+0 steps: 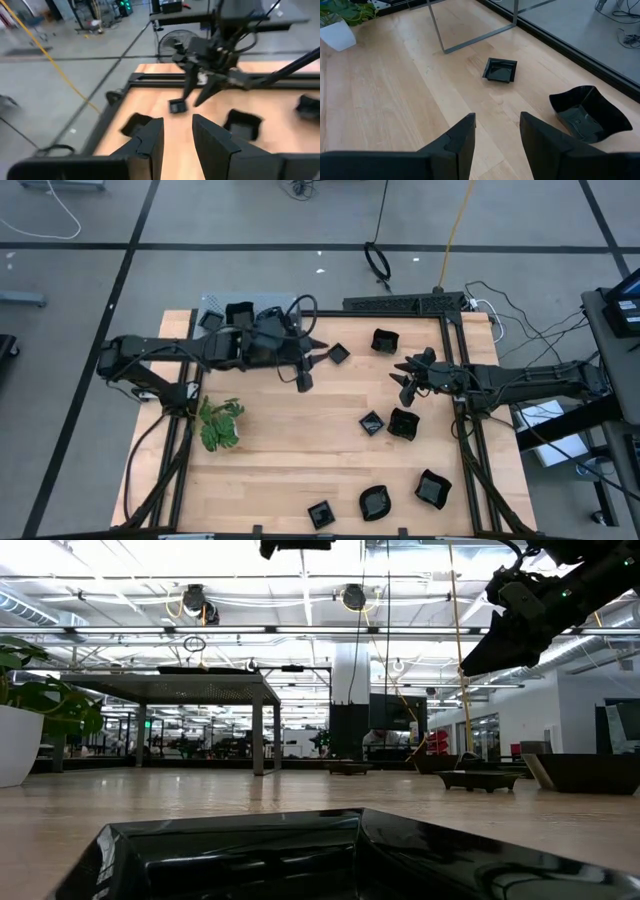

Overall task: Pick & Place Mini shaped plates
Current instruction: Stack the square plate on top of the square plate on the shelf

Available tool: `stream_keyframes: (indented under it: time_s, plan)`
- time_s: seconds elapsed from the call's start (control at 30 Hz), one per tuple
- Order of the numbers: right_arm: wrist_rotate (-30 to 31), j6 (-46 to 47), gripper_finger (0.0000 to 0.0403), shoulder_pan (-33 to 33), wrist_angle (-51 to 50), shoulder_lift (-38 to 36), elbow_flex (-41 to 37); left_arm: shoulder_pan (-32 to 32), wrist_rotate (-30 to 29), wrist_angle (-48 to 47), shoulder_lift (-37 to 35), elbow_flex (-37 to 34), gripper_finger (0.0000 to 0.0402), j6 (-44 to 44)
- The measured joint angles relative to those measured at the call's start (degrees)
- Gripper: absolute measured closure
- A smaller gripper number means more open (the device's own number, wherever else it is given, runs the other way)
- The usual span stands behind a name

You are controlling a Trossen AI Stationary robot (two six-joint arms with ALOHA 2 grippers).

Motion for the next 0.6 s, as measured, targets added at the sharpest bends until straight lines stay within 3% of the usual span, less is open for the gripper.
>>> stream_keyframes:
  time_s: [0.27,0.6]
  plan:
    - [0.0,-0.01,0.0261,0.0,0.05,-0.01,0.01,-4.72,-0.01,4.05,0.02,0.0,0.0293,-12.19]
    - [-0.34,0.23,0.0261,0.0,0.28,0.0,0.01,-14.99,-0.05,16.1,0.02,0.0,0.0293,-13.1]
